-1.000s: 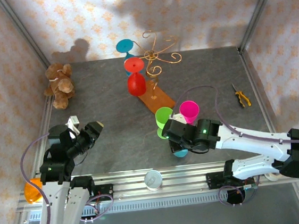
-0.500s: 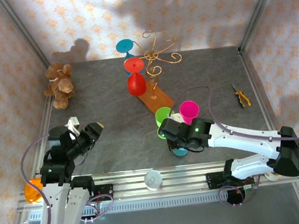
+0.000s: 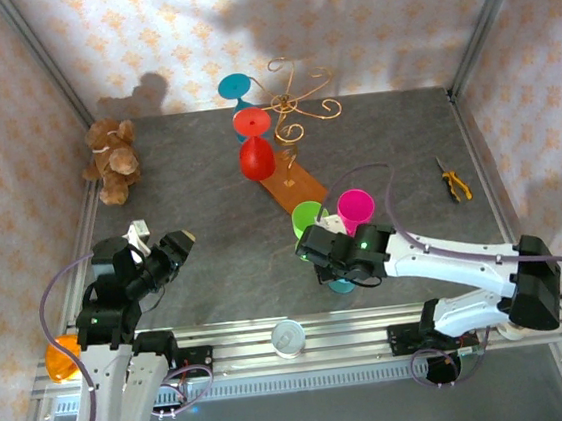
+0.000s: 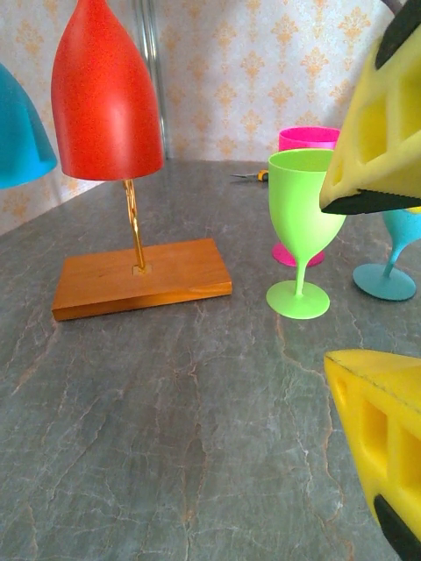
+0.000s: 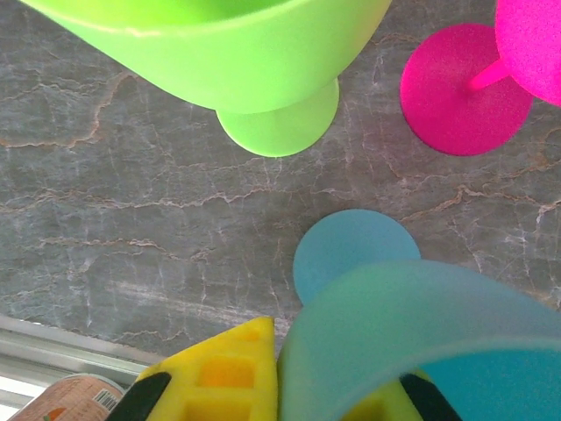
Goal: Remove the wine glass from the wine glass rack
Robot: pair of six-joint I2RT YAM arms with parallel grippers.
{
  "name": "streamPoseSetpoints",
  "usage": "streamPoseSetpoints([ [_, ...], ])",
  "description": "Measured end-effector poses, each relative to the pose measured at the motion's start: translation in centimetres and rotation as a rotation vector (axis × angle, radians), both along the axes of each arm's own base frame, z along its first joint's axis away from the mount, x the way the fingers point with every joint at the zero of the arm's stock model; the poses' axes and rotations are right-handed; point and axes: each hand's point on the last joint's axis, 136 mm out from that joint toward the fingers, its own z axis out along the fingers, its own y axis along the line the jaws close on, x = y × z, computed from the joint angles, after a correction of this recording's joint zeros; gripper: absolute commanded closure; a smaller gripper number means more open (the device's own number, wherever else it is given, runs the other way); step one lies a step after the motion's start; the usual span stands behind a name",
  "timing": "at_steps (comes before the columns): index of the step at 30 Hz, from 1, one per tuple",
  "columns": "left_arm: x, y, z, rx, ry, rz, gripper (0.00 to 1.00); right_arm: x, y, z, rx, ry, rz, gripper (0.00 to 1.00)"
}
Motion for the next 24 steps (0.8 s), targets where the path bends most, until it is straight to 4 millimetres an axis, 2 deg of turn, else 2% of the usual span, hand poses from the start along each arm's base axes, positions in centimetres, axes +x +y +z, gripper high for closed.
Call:
streamPoseSetpoints([
  [9,-0.3,0.0,-0.1,0.0,0.006,0.0,0.55,0.3,0.0,0.2,-0.01,-0.014,0.004,0.65],
  [13,-0.3,0.0,-0.2,0.0,0.009,0.0,0.55,0.7,0.4,1.0,0.003,-0.031,0.008,0.57],
  [24,-0.4,0.0,-0.7,-0.002,0.022,0.001,0.55,1.6,0.7,3.4,0.012,-0.087,0.012,0.52],
])
